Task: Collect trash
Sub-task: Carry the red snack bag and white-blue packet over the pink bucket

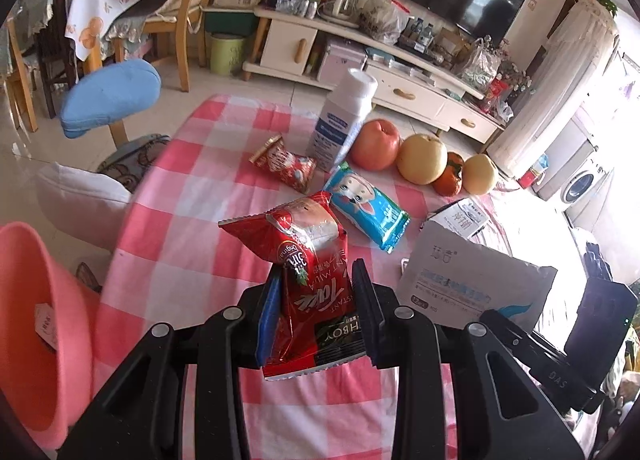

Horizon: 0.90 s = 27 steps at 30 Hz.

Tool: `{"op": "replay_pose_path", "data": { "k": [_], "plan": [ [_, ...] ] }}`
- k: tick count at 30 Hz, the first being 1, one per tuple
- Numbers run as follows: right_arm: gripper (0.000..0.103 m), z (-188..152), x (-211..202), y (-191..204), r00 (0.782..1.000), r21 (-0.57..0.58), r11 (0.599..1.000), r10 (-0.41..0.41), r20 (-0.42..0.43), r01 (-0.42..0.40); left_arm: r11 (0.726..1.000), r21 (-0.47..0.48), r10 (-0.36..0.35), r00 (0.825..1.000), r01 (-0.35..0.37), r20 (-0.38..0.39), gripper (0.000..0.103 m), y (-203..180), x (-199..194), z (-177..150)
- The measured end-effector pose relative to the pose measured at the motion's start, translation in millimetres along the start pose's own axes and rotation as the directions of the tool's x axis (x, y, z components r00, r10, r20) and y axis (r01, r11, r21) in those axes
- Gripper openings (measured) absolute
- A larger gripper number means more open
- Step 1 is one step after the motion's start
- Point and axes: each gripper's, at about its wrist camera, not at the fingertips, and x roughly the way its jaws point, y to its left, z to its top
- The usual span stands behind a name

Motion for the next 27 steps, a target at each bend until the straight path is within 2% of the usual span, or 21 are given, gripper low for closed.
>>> {"op": "replay_pose_path", "data": {
  "k": [8,14,27],
  "plan": [
    [0.019,-4,7,27,1.000,-0.023,1.000,0.004,0.007,-0.004,0.995,0.037,0.089,0.994,-0.091,0.066,0.036,22,-26,-3],
    [0.019,-8,16,52,1.000,-0.050,0.998,0.031,-0.007,-0.031,0.992,0.027,0.123,0.988,-0.126,0.098,0.036,40,-41,-4],
    [0.019,-18,55,128,0.992,-0.115,0.986,0.112,-0.064,-0.119,0.984,-0.067,0.175,0.971,-0.166,0.160,0.036,102,-79,-11]
  ]
}}
